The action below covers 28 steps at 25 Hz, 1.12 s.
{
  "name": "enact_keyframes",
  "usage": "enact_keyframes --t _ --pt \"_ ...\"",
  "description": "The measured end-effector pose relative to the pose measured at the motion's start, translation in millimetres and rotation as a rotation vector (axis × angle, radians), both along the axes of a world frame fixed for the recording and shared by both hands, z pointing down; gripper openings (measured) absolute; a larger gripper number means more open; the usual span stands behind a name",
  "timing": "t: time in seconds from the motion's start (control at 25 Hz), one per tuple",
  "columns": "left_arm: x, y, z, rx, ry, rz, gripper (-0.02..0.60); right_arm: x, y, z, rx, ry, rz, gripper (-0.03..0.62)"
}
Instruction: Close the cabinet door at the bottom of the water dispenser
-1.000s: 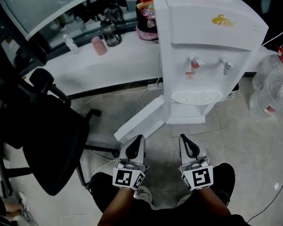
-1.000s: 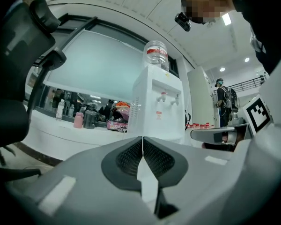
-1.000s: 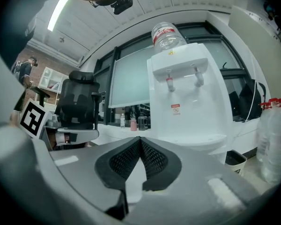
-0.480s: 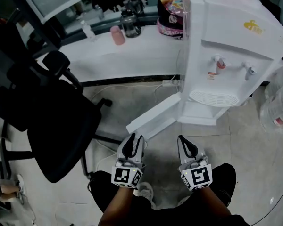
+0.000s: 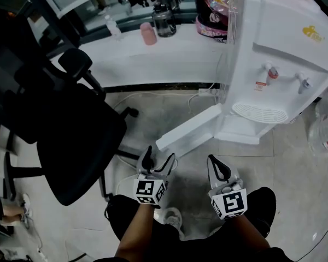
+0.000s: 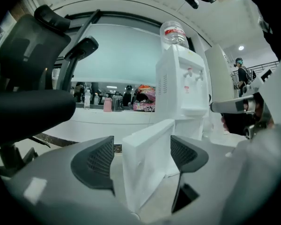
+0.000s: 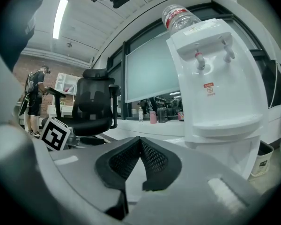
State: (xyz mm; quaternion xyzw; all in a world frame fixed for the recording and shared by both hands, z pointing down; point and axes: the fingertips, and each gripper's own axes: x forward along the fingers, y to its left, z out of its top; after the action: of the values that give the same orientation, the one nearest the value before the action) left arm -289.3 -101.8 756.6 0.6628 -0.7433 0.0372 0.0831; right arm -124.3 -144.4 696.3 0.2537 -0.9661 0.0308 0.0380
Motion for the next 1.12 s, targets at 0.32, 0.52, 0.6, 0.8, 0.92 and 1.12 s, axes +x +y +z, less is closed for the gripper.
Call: enact_keyframes --t 0.32,0.52,0.6,0.8,0.92,1.12 --pt "-2.0 -27.2 19.8 -0.066 0.002 0.093 0.44 7.6 11.4 5.3 0.002 0.037 0.014 0.011" --pt "2.6 -32.2 20.7 -0.071 0.012 0.126 0.434 12.1 6.9 -0.1 0.027 0.035 0.024 0.012" --pt "4.8 -31.2 20.5 -0.07 0.023 0.129 0.428 13.3 4.9 -0.2 0.016 0.04 0.034 0.011" --pt "11.5 -23.5 21.6 -0.099 0.01 0.143 0.419 9.5 3.9 -1.5 0.0 0.033 0.038 0.011" --pt "23.4 -18.2 22.7 -0.117 0.003 0.145 0.419 12.1 3.1 -2.2 -0.007 0.028 0.039 0.011" --pt "39.0 -7.9 22.3 -0.137 0.01 0.157 0.417 19.3 -1.7 1.1 -0.019 0.016 0.061 0.011"
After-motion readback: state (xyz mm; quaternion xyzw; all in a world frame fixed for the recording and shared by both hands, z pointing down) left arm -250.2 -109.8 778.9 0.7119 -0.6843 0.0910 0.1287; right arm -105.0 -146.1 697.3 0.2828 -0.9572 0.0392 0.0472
